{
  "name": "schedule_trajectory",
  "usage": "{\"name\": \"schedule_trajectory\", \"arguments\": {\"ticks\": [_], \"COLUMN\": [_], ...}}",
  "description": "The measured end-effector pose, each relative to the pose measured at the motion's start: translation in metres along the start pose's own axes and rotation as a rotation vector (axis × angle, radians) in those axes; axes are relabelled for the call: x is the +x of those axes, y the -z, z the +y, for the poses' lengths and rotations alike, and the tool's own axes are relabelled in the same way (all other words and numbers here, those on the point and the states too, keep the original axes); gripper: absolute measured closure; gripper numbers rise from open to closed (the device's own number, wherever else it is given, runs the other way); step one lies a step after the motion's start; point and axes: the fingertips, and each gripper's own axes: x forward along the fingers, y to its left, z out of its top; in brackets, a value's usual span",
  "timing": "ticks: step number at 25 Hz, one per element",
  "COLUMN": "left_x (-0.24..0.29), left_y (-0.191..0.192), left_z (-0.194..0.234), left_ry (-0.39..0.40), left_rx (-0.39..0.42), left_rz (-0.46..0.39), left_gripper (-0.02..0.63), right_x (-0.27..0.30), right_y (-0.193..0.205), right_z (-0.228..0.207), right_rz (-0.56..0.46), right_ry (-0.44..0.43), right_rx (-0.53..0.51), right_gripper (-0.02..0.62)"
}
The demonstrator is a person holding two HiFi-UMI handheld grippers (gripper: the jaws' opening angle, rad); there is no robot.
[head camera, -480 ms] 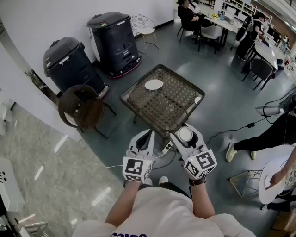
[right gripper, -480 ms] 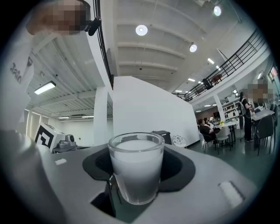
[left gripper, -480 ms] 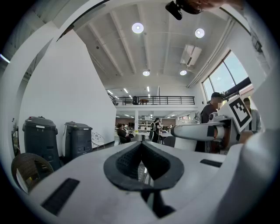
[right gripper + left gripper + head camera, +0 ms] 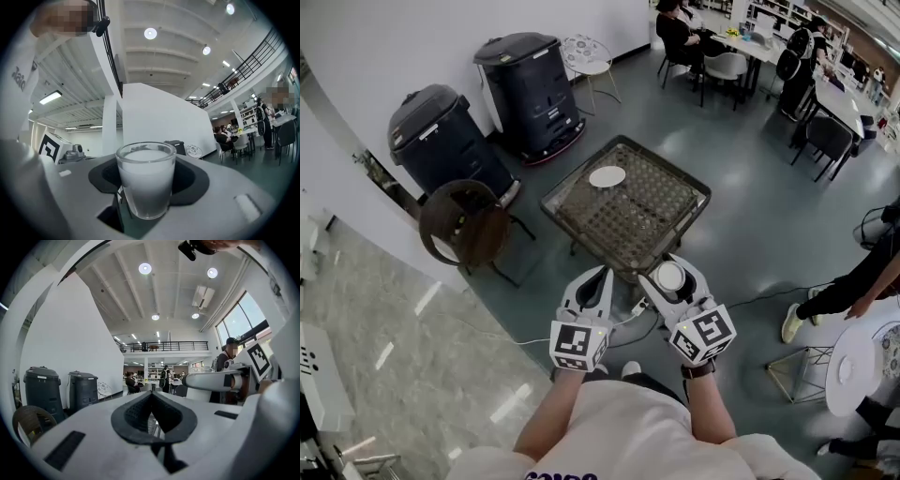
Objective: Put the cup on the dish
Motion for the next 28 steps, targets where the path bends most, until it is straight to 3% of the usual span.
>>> {"name": "schedule_trajectory", "arguments": {"ticks": [16, 28], "left_x": [0.006, 0.037], "left_y": [0.004, 0.033], "left_z": [0.008, 0.061], "left_ry": [-0.071, -0.086], "left_rx": [0.002, -0.024], "left_rz": [0.002, 0.006], "left_gripper": [0.601, 0.601], "right_x": [0.001, 0.063], "right_y": [0.008, 0.034], "right_z": [-0.018, -0.032], "right_rz": [0.004, 0.033], "right_ry": [-0.024, -0.029], "right_rx": [0.022, 0.016], "right_gripper": [0.341, 0.341]}}
